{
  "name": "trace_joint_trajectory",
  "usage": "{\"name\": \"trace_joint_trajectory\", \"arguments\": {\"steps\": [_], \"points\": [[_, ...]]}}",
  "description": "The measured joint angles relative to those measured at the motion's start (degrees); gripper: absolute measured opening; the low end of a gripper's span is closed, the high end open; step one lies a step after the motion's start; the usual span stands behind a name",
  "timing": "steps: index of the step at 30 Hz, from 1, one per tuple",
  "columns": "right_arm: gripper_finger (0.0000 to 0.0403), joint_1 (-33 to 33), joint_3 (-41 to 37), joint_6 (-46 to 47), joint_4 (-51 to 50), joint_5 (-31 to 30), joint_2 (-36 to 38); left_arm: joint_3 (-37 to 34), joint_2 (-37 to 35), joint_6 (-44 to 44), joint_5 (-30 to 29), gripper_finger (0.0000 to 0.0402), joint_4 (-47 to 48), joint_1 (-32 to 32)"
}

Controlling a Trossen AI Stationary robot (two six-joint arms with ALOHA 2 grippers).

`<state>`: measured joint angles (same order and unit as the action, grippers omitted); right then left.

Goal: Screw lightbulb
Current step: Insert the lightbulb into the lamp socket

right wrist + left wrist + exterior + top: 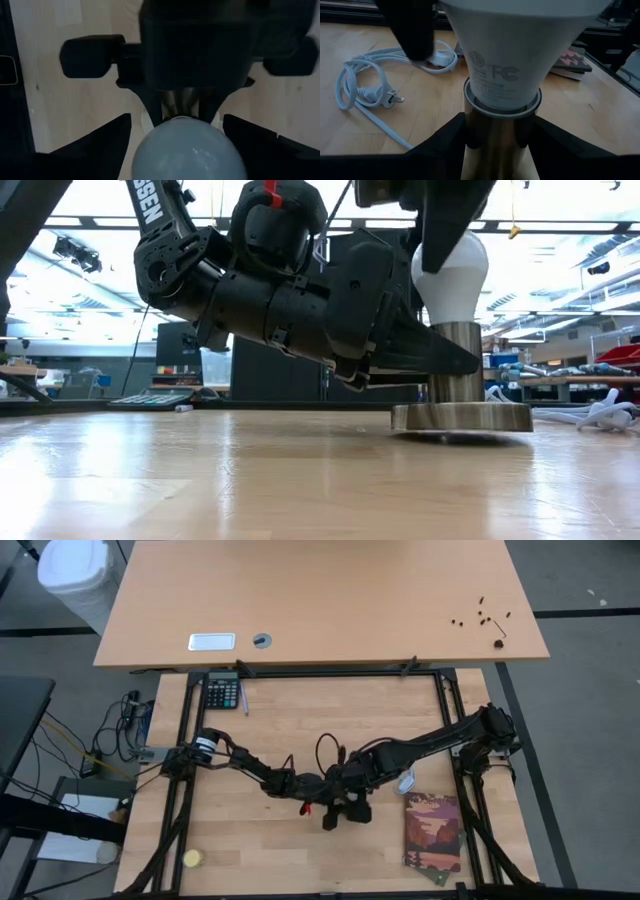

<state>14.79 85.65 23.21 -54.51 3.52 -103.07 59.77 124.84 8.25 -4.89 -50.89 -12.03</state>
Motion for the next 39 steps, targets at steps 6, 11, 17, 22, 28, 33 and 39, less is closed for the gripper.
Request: {"name": "trace_joint_trajectory", "arguments": {"steps": [6,11,17,22,28,33,39], "points": [[0.0332,0.01,2.41,-6.6,-1.72,-1.27,0.0,0.0,0.0,0.07,0.02,0.0188,0.15,0.02],[0.0332,0.02,4.63,-14.18,-4.48,-1.33,0.0,0.0,0.0,0.04,0.07,0.0188,0.23,0.0],[0.033,0.35,5.96,-25.01,-5.83,-1.38,0.01,0.0,0.0,0.01,0.23,0.0188,0.26,0.0],[0.0329,0.77,5.96,-31.59,-8.78,-1.51,0.08,0.0,0.0,0.0,0.28,0.0189,0.26,-0.02],[0.0322,1.0,7.13,-35.5,-16.44,-3.94,0.25,0.0,0.0,-0.09,0.33,0.0188,0.45,-0.04],[0.0314,0.98,7.25,-35.51,-18.52,-4.58,0.26,0.0,0.0,-0.15,0.33,0.0189,0.85,-0.07],[0.0312,1.29,6.96,-32.58,-22.13,-4.56,0.31,0.0,0.0,-0.15,0.36,0.0188,0.92,-0.07]]}}
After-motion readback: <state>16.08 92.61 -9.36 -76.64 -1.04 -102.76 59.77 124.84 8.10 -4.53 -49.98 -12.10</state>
